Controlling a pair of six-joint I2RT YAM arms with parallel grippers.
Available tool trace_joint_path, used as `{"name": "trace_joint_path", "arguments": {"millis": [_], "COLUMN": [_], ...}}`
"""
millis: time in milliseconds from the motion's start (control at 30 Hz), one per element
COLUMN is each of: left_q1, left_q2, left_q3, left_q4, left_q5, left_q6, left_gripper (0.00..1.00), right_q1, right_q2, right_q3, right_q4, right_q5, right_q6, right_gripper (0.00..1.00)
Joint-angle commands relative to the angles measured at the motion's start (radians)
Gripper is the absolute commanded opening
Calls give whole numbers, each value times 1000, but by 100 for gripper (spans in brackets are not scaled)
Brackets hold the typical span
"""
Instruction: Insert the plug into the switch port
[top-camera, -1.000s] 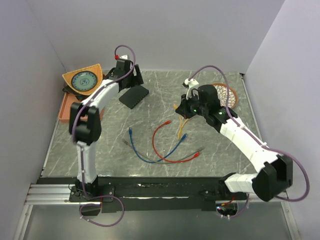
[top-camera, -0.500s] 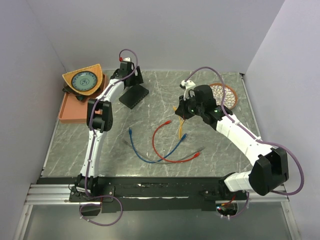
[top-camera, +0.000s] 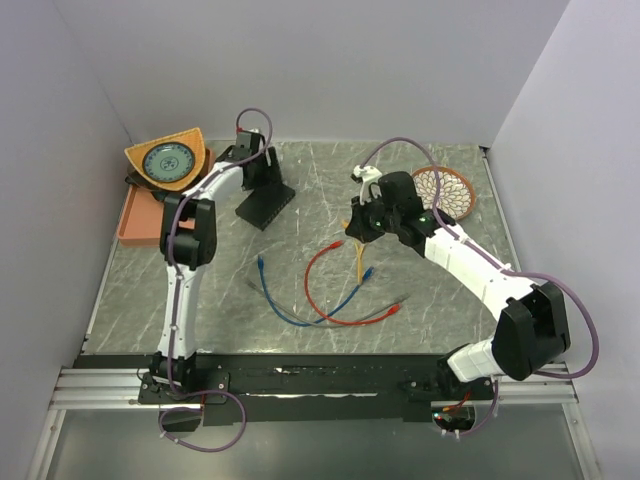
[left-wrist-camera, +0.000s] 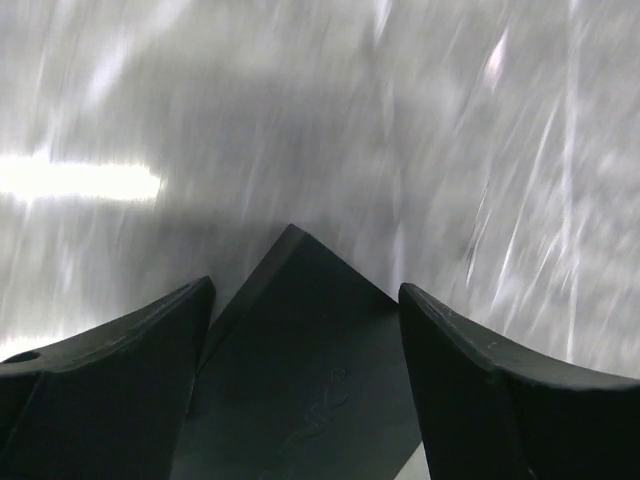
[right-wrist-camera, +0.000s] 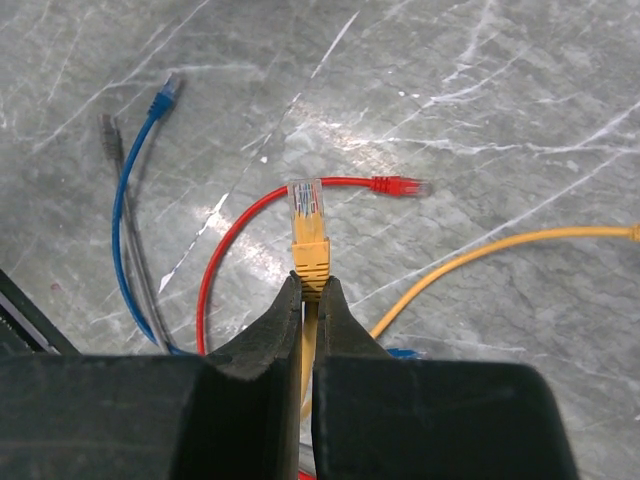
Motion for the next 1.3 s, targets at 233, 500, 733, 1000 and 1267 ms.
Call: {"name": "trace_joint_path", "arguments": {"millis": [233, 500, 733, 1000, 1267], "left_q1": [-78, -104, -79, -3, 25], "left_q2": [-315, -530, -652, -764, -730], "left_q3": [-561, -730, -755, -959, -1006], "left_q4": [-79, -8, -2, 174, 212], "left_q5": [-5, -92, -137, 4, 76], "left_q6": [-61, -119, -110, -124, -113], "left_gripper": [82, 93, 98, 98, 96], "right_q1": [151, 270, 336, 360, 375], "right_q2": [5, 95, 175, 270, 394], "right_q3": [73, 139, 176, 184, 220], "right_q4": [-39, -68, -56, -1, 28], "right_q5": [110, 201, 216, 162, 133], "right_q6": [-10, -26, -24, -26, 2], "right_gripper": [0, 0, 0, 0, 0]}}
